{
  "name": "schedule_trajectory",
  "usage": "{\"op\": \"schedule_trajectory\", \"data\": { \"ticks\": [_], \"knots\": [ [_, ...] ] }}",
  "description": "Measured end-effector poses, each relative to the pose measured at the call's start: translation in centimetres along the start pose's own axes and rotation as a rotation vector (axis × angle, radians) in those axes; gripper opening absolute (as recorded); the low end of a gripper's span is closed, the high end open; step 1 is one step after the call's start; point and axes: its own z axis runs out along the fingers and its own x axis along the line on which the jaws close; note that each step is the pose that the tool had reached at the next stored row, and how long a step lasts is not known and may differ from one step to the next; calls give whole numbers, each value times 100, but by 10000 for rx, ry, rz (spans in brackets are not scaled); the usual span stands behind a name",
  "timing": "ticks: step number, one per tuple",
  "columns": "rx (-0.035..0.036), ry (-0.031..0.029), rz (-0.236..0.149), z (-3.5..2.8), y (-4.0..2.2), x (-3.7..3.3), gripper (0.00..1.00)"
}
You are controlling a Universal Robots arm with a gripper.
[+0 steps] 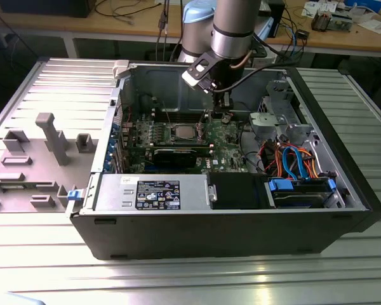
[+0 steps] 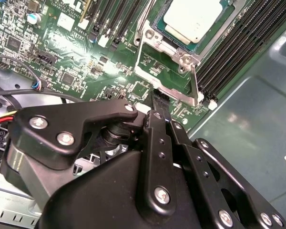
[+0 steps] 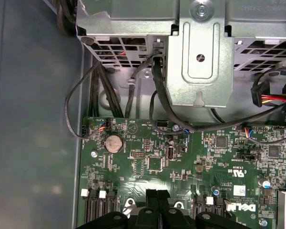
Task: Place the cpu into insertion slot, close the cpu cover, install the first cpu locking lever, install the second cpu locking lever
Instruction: 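Close the cpu cover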
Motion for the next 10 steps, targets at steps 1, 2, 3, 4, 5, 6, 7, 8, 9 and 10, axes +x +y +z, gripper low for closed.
{"op": "schedule_trajectory", "data": {
  "ticks": [1, 2, 3, 4, 5, 6, 7, 8, 9, 10],
  "knots": [
    [0, 0, 0, 0, -10, 1, 11],
    [1, 0, 0, 0, -17, 1, 11],
    [0, 0, 1, 0, -23, 1, 11],
    [0, 0, 0, 0, -27, 1, 11],
    [0, 0, 0, -1, -33, 2, 11],
    [0, -1, 0, -1, -38, 2, 11],
    [0, 0, 0, -1, -44, 2, 11],
    [0, 0, 0, -1, -50, 3, 11],
    [1, 0, 0, -1, -60, 3, 11],
    [0, 0, 0, -1, -65, 4, 11]
  ]
}}
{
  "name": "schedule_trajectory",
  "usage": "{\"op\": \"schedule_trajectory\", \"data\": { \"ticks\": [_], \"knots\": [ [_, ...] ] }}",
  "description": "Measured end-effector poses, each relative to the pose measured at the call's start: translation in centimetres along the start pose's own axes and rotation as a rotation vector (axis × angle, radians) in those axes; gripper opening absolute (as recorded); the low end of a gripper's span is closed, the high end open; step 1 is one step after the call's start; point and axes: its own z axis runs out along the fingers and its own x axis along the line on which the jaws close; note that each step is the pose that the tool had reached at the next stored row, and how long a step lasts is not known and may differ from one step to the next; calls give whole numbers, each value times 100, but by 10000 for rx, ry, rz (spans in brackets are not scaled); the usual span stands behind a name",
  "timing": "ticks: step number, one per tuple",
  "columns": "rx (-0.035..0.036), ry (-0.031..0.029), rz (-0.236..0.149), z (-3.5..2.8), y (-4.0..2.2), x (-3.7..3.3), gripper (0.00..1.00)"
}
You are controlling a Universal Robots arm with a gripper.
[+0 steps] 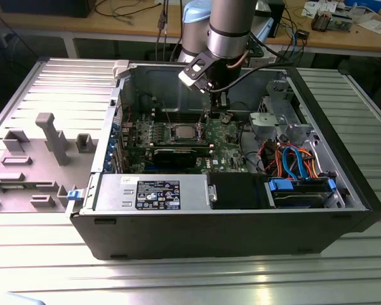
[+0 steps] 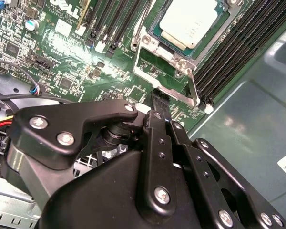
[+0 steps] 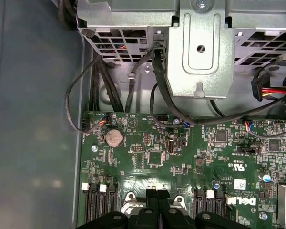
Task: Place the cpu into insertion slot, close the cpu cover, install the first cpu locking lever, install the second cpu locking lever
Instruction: 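Close the cpu cover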
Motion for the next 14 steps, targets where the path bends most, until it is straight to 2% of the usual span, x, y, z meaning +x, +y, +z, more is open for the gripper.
{"op": "schedule_trajectory", "data": {
  "ticks": [14],
  "knots": [
    [0, 0, 0, -1, -64, 3, 11]
  ]
}}
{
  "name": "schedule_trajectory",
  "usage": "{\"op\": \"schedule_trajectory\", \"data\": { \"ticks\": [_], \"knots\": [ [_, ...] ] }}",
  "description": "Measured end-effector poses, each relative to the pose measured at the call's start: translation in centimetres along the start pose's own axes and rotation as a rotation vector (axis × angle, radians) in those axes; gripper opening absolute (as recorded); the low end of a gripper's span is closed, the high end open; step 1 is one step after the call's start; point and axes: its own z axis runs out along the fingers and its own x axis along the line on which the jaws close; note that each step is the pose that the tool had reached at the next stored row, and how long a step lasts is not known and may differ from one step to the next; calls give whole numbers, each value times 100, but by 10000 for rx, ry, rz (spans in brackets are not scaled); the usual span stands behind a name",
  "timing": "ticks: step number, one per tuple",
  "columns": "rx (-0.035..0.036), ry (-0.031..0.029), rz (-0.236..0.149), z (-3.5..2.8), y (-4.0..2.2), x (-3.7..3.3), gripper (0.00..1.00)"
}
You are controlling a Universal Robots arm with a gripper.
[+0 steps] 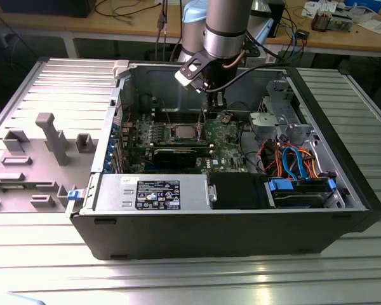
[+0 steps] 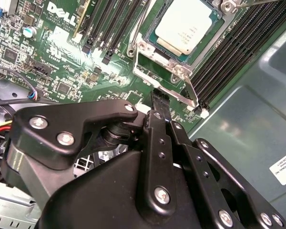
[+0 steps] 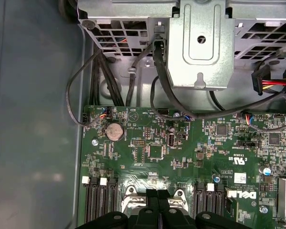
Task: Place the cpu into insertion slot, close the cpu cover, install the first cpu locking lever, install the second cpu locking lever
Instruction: 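Close the cpu cover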
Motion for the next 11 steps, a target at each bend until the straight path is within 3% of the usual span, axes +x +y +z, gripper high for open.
{"op": "schedule_trajectory", "data": {
  "ticks": [11],
  "knots": [
    [0, 0, 1, -1, -27, 1, 11]
  ]
}}
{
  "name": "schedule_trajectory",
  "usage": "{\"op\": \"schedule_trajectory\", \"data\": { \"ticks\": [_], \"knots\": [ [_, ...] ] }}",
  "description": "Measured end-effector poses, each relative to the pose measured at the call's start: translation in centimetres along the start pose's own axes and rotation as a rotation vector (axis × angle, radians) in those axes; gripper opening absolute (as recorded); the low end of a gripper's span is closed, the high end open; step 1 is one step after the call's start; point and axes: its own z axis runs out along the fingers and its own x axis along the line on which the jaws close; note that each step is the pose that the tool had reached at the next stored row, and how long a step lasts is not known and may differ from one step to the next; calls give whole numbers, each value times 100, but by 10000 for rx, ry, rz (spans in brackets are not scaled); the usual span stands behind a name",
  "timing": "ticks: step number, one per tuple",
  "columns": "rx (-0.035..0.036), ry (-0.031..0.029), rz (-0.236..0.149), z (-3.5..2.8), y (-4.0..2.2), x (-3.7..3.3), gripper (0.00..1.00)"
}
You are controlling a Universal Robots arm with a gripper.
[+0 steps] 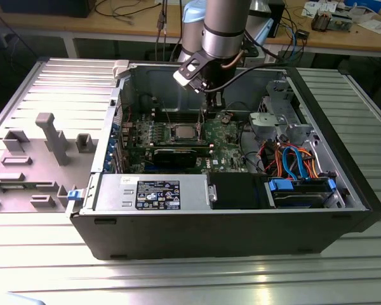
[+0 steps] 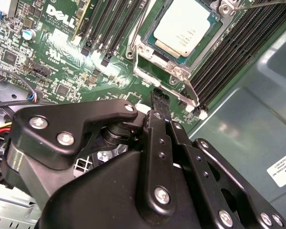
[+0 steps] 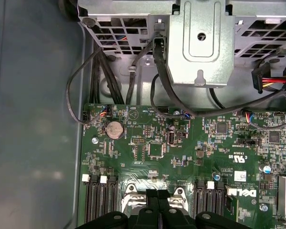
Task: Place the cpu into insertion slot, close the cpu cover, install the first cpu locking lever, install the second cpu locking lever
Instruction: 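Close the cpu cover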
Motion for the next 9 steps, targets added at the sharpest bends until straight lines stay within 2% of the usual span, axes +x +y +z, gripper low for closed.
{"op": "schedule_trajectory", "data": {
  "ticks": [9],
  "knots": [
    [0, 0, 0, -1, -70, 4, 11]
  ]
}}
